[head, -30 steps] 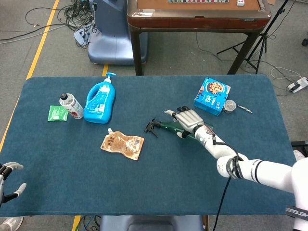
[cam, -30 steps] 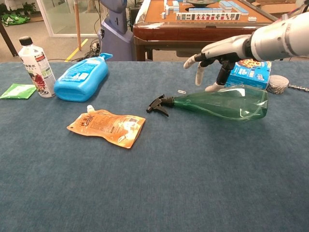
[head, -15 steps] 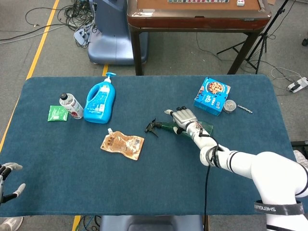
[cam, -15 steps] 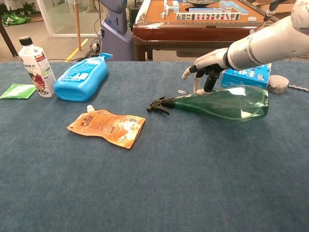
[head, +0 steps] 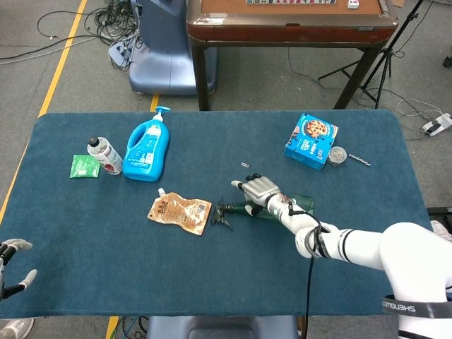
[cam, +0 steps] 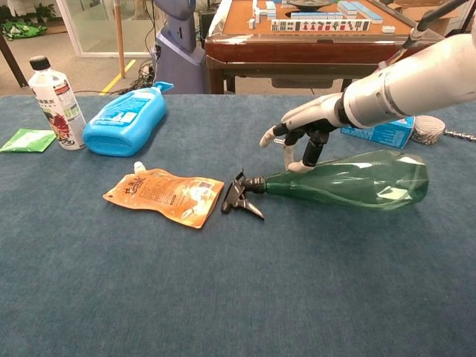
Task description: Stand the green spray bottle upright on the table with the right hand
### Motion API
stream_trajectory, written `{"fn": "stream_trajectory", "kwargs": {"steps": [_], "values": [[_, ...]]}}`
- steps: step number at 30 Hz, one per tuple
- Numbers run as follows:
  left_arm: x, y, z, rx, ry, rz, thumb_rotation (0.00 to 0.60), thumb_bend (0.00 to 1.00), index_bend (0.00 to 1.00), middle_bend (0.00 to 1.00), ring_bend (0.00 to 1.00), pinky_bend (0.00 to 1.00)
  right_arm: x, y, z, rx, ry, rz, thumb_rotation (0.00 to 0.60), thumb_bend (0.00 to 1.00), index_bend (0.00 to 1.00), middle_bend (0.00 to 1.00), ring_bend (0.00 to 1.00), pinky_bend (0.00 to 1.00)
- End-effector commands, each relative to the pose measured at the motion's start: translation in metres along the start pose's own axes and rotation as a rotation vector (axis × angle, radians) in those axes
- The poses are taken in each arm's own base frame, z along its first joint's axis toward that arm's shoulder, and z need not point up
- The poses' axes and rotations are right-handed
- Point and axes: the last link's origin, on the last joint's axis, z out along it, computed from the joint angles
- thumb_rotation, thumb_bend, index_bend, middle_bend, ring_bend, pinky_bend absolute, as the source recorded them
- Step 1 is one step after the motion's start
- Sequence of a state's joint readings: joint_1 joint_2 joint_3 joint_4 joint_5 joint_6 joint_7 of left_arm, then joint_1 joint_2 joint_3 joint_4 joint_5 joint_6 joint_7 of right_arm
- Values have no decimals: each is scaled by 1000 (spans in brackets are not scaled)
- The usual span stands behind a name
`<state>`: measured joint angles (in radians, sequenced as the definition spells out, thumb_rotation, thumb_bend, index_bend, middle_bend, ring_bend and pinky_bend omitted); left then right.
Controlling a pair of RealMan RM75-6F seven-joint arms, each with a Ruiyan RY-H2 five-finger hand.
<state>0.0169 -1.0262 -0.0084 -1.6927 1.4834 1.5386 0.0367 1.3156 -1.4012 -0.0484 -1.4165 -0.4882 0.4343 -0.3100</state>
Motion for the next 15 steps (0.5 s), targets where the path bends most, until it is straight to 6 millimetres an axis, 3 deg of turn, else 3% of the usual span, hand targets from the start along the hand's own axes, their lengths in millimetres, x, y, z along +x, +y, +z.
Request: {"fn": "stream_trajectory", "kwargs": {"steps": [1,3,6,10,15], "values": [[0,0,-1,2,2,-1,600,255,364,310,292,162,-5,-10,-11,59,-2,-12,542,515,0,355,25,0],[1,-1,-2,4,2,-1,600,255,364,310,292,162,-7,-11,-16,78,4,-38,541,477,0,357,25,0],[1,-2,-2,8,3,-2,600,255,365,310,292,162,-8,-10,-20,85,45,-78,540,301,0,354,25,0],[1,-1,-3,3,5,-4,600,255,365,310,292,162,-6,-9,-24,78,163,-160,547,74,0,278,25,0],[2,-3,-4,9,8,-6,600,255,364,310,292,162,-12,-7,-38,64,225,-222,547,0,0,244,25,0]]}}
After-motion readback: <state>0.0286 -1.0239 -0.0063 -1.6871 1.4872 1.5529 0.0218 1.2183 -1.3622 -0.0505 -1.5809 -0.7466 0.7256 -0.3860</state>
